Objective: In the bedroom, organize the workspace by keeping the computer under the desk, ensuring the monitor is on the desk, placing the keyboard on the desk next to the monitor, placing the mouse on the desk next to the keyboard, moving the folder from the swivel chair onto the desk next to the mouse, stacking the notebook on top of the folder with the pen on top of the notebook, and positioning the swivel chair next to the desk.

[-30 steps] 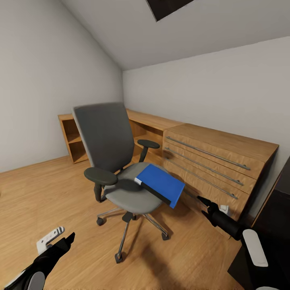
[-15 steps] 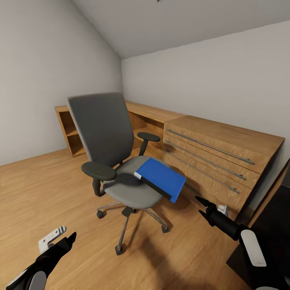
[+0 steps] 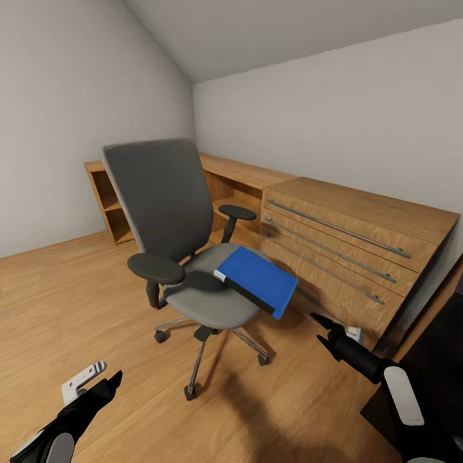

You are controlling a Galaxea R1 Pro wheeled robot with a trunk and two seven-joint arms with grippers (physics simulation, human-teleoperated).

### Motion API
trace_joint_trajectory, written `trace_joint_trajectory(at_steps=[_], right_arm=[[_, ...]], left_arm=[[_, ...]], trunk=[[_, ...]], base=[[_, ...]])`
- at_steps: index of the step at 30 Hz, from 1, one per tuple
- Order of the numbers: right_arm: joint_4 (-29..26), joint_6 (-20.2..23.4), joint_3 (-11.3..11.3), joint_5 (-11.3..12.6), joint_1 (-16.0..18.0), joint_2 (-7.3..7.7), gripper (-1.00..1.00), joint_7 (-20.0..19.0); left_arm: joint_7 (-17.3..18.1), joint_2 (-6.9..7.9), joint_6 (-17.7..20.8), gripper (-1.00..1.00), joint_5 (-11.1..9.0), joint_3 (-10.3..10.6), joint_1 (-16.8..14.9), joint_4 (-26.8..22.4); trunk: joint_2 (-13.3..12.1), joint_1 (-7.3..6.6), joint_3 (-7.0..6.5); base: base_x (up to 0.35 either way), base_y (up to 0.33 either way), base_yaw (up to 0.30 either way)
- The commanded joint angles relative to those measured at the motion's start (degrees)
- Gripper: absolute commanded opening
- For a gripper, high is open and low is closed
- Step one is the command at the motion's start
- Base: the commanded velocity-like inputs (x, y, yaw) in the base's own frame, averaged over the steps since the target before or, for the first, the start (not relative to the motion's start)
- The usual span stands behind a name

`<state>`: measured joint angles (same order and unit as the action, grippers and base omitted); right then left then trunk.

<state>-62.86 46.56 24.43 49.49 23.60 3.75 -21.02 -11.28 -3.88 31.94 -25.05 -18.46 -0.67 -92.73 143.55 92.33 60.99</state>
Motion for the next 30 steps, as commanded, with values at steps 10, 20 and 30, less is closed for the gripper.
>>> trace_joint_trajectory(at_steps=[10,20,30], right_arm=[[-0.15,0.03,-2.05,-0.18,0.05,-0.05,1.00,-0.17],[-0.14,0.03,-2.07,-0.22,0.05,-0.02,1.00,-0.08],[0.00,0.02,-2.02,-0.25,0.05,0.03,1.00,-0.08]], left_arm=[[-0.31,0.08,0.38,1.00,-0.58,0.00,-0.04,-0.08],[-0.27,0.10,0.41,1.00,-0.53,-0.08,-0.04,-0.08],[-0.31,0.10,0.41,1.00,-0.52,-0.14,-0.04,-0.08]], trunk=[[0.02,-0.01,0.05],[0.02,-0.01,0.05],[0.02,-0.01,0.05]], base=[[0.088,0.000,0.000],[0.070,0.002,0.000],[0.099,0.015,0.000]])
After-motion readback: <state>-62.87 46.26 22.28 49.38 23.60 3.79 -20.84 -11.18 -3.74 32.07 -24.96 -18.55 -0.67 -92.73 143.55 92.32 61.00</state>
